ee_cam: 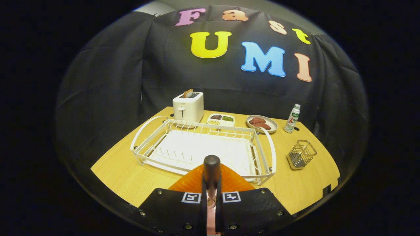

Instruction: Take the plate from the dish rack, then take the spoon from the basket and place it into the plate.

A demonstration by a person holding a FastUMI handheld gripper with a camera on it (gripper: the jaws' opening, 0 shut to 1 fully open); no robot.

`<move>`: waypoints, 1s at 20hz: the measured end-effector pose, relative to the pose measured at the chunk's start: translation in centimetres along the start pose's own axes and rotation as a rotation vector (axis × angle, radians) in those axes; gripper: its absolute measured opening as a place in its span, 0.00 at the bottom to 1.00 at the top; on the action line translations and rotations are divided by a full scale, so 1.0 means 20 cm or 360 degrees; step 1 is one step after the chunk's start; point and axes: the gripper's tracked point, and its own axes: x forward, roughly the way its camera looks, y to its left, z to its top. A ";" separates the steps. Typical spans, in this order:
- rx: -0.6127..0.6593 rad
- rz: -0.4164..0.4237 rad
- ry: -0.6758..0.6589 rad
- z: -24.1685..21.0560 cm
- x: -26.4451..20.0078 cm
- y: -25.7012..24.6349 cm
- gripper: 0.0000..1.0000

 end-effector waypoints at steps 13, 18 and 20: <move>0.0133 0.0105 0.0006 -0.14 -0.02 0.11 0.15; 0.0102 -0.0021 -0.0029 -0.12 -0.05 0.00 0.54; 0.0136 -0.0055 -0.0025 -0.12 -0.06 -0.04 0.59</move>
